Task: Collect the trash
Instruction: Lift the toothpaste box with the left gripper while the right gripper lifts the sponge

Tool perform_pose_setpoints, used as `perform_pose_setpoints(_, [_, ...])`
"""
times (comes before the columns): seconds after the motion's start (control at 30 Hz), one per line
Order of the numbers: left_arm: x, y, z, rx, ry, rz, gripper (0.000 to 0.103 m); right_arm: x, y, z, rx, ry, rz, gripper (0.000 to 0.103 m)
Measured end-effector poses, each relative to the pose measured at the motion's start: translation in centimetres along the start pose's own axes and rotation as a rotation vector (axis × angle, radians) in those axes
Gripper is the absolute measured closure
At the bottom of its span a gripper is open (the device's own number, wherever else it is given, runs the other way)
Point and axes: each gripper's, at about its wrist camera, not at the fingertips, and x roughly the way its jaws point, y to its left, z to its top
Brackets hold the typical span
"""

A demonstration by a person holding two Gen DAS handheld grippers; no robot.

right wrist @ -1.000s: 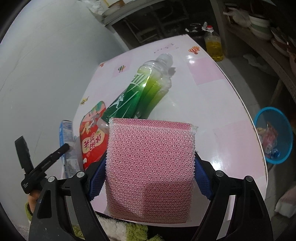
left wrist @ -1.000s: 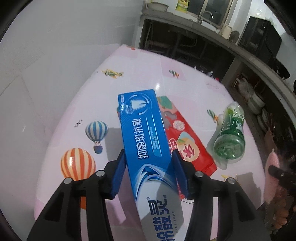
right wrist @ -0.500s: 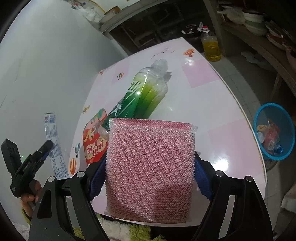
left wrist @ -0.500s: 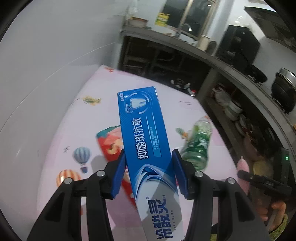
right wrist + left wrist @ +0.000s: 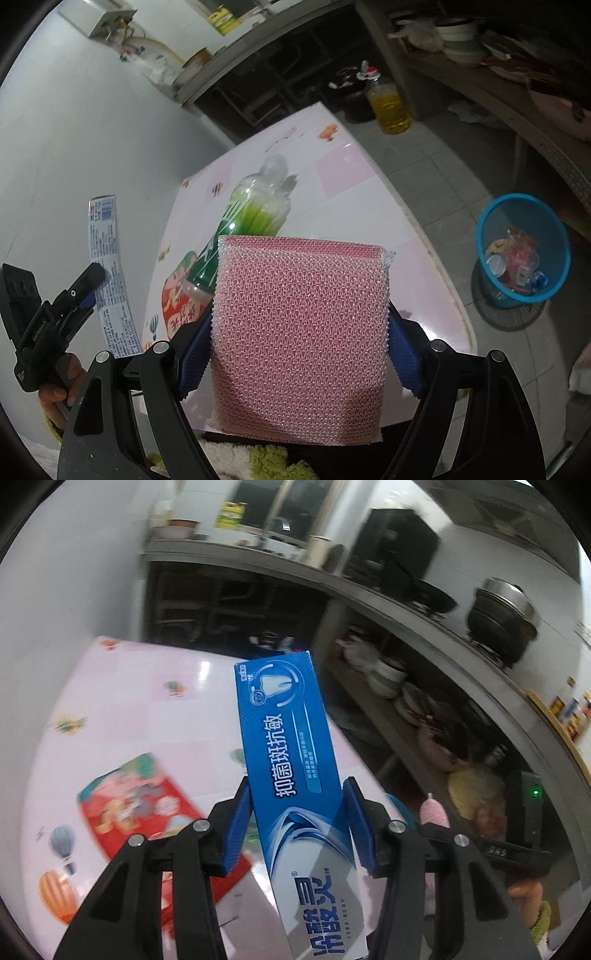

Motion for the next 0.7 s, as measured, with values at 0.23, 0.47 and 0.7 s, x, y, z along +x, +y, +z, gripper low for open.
perform_pose_setpoints(0.23, [3.3,-4.8,1.5,0.098,0.041,-0.12,0.055,-2.4,-2.7,0.1,0.067,-0.063,-0.035,0.026])
perform_pose_setpoints(0.47, [7.7,-9.8,1.8,0.167,0.126,-0.229,0.055,-4.6,-6.1,0.1,0.149,-0.124,-0.081,0.026])
perform_pose_setpoints(0.7, [11.3,-14.1,2.1,0.221,0.179,-0.289,0.055,-6.4,-9.2,-0.2,0.235,-0.179,-0.126,0.026])
